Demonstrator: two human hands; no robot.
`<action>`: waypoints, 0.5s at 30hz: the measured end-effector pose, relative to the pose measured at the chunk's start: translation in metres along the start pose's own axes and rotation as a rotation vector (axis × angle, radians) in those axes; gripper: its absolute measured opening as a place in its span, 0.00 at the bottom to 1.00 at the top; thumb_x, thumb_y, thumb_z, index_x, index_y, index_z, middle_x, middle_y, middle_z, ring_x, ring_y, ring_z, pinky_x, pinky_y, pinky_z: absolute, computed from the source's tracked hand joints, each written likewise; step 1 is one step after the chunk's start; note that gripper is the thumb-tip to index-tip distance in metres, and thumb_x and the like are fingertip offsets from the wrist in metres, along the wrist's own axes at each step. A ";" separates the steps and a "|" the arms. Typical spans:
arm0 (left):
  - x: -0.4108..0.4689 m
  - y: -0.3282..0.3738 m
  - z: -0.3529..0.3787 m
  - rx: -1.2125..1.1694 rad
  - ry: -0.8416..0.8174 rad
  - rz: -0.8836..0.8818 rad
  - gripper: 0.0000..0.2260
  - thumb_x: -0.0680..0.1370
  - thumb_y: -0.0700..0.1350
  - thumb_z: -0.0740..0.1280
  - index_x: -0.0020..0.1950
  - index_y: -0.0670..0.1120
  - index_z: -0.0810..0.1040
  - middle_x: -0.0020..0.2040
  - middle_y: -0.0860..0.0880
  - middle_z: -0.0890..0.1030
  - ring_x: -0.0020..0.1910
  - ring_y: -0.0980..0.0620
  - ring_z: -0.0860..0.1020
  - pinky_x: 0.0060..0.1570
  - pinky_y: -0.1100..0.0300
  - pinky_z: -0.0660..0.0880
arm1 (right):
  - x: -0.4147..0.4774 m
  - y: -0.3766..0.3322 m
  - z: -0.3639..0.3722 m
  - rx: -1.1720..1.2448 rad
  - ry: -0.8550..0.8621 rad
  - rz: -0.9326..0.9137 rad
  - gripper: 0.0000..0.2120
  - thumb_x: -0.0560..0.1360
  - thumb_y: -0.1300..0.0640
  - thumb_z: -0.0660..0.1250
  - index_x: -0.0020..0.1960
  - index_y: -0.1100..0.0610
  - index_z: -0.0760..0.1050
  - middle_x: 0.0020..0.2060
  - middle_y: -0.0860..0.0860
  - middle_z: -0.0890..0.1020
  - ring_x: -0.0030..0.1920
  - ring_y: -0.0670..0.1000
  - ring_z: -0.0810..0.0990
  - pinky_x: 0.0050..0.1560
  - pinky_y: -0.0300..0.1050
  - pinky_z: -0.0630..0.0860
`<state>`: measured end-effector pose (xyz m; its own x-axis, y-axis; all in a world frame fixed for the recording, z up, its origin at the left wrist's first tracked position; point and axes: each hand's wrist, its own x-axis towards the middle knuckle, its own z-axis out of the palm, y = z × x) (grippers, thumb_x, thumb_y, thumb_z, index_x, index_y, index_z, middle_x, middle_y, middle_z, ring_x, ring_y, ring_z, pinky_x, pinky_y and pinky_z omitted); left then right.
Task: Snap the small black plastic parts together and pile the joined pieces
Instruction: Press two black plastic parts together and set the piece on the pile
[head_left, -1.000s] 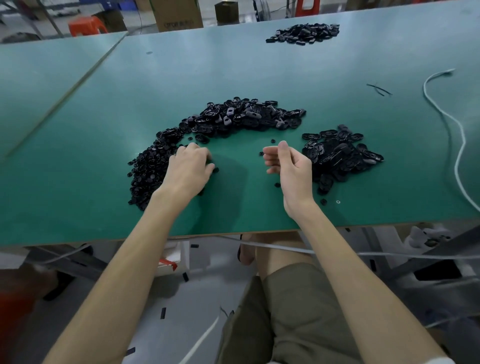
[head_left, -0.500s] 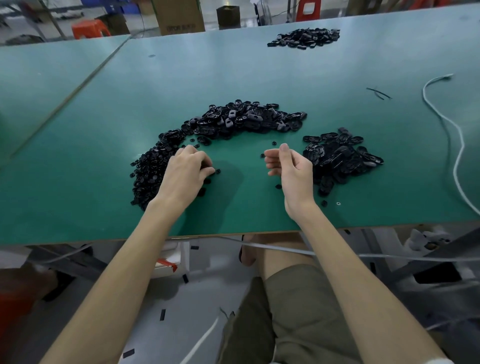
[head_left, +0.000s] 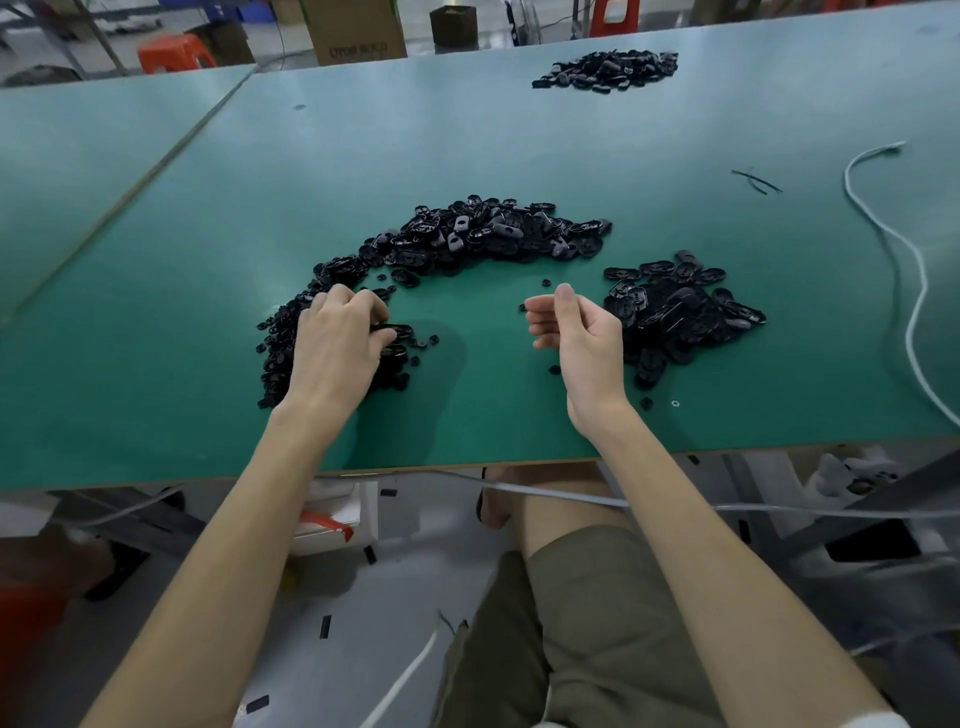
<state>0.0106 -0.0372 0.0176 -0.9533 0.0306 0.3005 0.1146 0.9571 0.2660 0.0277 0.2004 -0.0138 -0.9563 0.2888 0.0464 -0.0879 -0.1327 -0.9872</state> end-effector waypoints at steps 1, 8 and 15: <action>0.000 -0.002 -0.001 0.023 -0.026 -0.012 0.11 0.80 0.46 0.72 0.60 0.42 0.82 0.57 0.42 0.79 0.61 0.39 0.74 0.65 0.45 0.69 | 0.000 0.000 0.000 -0.001 -0.001 0.000 0.18 0.87 0.54 0.59 0.46 0.58 0.83 0.38 0.49 0.85 0.40 0.46 0.82 0.42 0.40 0.78; -0.004 0.000 0.003 -0.032 -0.028 0.001 0.05 0.82 0.44 0.69 0.55 0.45 0.83 0.51 0.45 0.80 0.56 0.42 0.76 0.63 0.49 0.66 | 0.000 0.000 0.000 -0.008 -0.004 0.003 0.18 0.87 0.54 0.60 0.47 0.58 0.84 0.39 0.49 0.85 0.40 0.45 0.82 0.41 0.40 0.79; -0.009 -0.002 0.003 -0.030 0.033 0.042 0.07 0.82 0.48 0.69 0.56 0.46 0.83 0.54 0.46 0.78 0.57 0.44 0.74 0.63 0.50 0.63 | 0.000 0.000 0.000 -0.009 -0.007 0.004 0.18 0.87 0.54 0.60 0.46 0.58 0.83 0.39 0.50 0.85 0.40 0.46 0.81 0.41 0.40 0.78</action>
<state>0.0184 -0.0388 0.0118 -0.9378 0.0609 0.3419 0.1635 0.9460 0.2798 0.0274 0.2009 -0.0135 -0.9584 0.2820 0.0432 -0.0815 -0.1256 -0.9887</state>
